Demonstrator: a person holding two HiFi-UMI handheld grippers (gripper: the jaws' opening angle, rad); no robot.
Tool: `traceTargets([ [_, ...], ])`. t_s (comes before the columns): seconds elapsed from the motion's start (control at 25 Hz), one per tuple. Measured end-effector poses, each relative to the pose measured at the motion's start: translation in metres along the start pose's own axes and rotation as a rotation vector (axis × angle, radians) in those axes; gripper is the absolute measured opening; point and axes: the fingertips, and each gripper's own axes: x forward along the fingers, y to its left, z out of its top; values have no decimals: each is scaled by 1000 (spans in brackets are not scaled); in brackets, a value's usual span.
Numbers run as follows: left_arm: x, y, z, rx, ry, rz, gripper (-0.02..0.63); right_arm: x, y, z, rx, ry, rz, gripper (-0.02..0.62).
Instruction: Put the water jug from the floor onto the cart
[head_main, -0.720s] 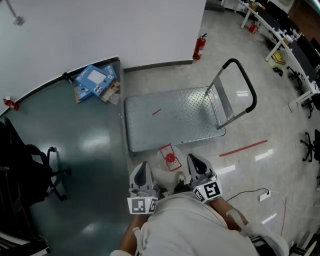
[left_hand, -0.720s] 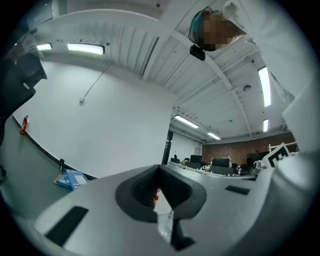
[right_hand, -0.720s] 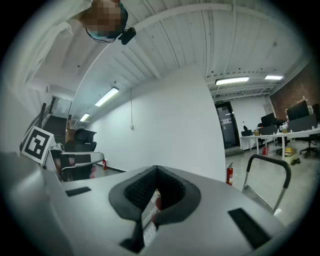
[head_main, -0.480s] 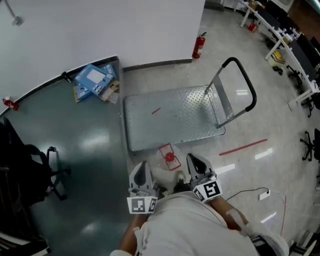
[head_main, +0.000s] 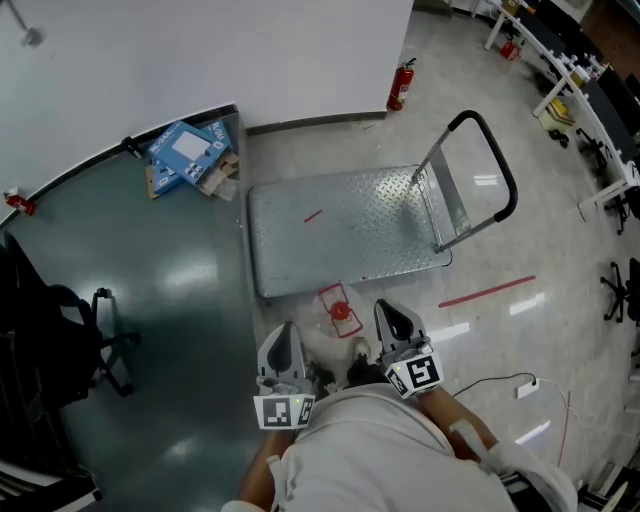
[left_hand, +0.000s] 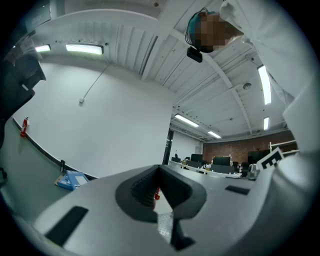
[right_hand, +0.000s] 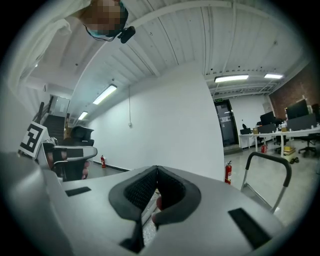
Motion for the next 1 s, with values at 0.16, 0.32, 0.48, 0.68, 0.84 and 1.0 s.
traceTargets([
  [0.16,5,8,-4,-5,15,12,3,22,-12,-24,5,58,-18,12],
  [0.32,16,18,-12,-14,26,24,3,51,-26,-81,13,214,-37,12],
  [0.48,26,28,-24,-40,54,29,3,73,-32,-166,43,455,-22,12],
  [0.68,44,35,-39,-45,67,12,3,88,-38,-270,136,758,2,15],
  [0.84,47,40,-60,-31,90,9,3,85,-27,-349,94,963,42,34],
  [1.0,44,45,-81,-66,128,24,3,70,-12,-418,97,1155,108,194],
])
